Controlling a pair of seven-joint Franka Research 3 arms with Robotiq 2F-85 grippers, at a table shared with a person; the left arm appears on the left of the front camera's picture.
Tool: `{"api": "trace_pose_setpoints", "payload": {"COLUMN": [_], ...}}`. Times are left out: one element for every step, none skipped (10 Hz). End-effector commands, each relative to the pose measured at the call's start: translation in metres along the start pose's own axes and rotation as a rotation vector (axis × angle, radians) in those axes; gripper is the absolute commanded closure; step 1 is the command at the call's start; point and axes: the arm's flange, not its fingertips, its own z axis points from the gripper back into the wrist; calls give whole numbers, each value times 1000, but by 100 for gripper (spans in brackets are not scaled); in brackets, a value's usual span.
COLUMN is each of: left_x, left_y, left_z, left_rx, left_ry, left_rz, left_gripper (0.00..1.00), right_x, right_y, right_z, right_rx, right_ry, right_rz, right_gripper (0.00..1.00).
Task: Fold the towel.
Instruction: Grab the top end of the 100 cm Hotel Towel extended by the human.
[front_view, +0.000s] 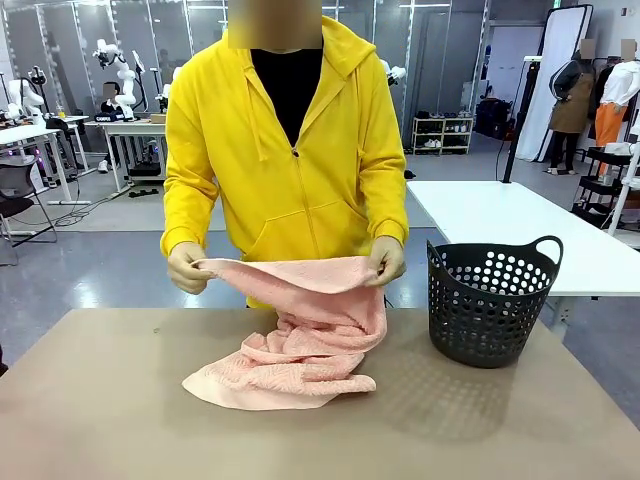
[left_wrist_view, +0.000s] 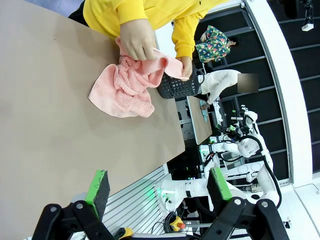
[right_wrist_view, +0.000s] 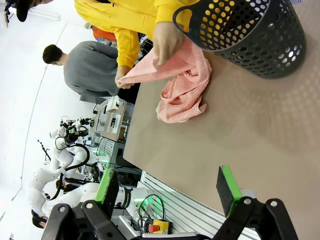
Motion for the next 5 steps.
{"api": "trace_pose_setpoints", "payload": {"left_x": [0, 0, 0, 0, 0], "left_y": [-1, -1, -1, -1, -1], "left_z": [1, 1, 1, 1, 1], "left_rx": [-12, -12, -12, -12, -12], "left_ry": [4, 4, 4, 4, 4], "left_rz": [-9, -9, -9, -9, -9], "left_gripper": [0, 0, 0, 0, 0], "right_x": [1, 1, 1, 1, 1], "right_y": [0, 0, 0, 0, 0], "right_z": [1, 1, 1, 1, 1], "right_rx": [10, 10, 10, 10, 10], "right_ry": [-8, -8, -8, -8, -8], "right_rz": [8, 8, 8, 8, 8], "right_gripper": [0, 0, 0, 0, 0]}}
